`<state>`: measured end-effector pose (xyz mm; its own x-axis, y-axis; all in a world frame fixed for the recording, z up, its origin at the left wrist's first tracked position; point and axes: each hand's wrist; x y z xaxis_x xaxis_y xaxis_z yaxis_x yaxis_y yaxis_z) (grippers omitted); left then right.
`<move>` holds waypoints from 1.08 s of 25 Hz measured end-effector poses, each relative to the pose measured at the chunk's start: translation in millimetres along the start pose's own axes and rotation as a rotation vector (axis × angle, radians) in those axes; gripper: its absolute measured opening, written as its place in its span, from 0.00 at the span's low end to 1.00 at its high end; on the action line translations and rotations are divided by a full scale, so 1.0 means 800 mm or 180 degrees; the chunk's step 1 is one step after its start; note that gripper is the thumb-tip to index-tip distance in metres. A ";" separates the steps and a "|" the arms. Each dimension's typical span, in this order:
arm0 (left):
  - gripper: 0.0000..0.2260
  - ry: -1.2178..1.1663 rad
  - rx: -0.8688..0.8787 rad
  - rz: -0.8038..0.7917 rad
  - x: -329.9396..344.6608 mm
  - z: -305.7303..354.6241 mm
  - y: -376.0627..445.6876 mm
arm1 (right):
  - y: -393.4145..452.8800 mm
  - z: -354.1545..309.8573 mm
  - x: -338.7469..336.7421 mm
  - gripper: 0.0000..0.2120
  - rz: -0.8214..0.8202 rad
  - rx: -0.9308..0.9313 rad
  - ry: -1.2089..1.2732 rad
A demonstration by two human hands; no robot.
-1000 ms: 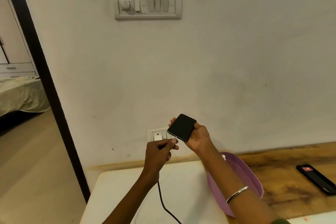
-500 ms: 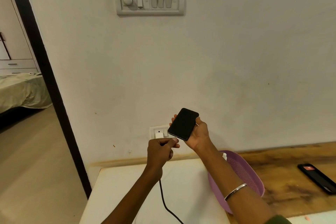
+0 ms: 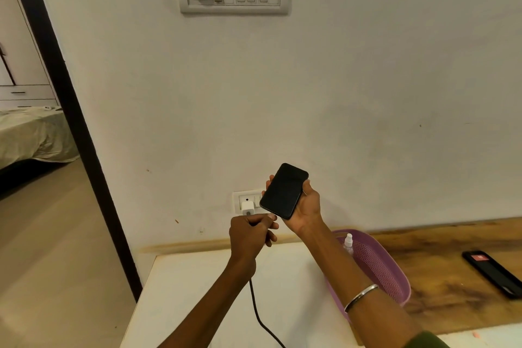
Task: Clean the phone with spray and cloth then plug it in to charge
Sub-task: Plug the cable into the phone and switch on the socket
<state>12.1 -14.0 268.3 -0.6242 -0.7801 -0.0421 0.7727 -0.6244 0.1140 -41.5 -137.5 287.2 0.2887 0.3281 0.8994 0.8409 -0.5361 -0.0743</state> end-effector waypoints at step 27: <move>0.08 0.0939 -0.0060 -0.0991 -0.081 -0.132 -0.028 | 0.006 -0.051 0.006 0.27 0.0050 -0.0152 0.0078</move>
<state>47.6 46.2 164.1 -0.7705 -0.5301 -0.3540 0.5562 -0.8304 0.0328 -54.9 -170.6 308.8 0.2901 0.3006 0.9086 0.8133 -0.5777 -0.0686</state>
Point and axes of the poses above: each hand's wrist, its own y-axis towards the middle knuckle, its own x-axis out of the palm, z = x × y, and after that the axes turned 4 degrees about x, right-handed
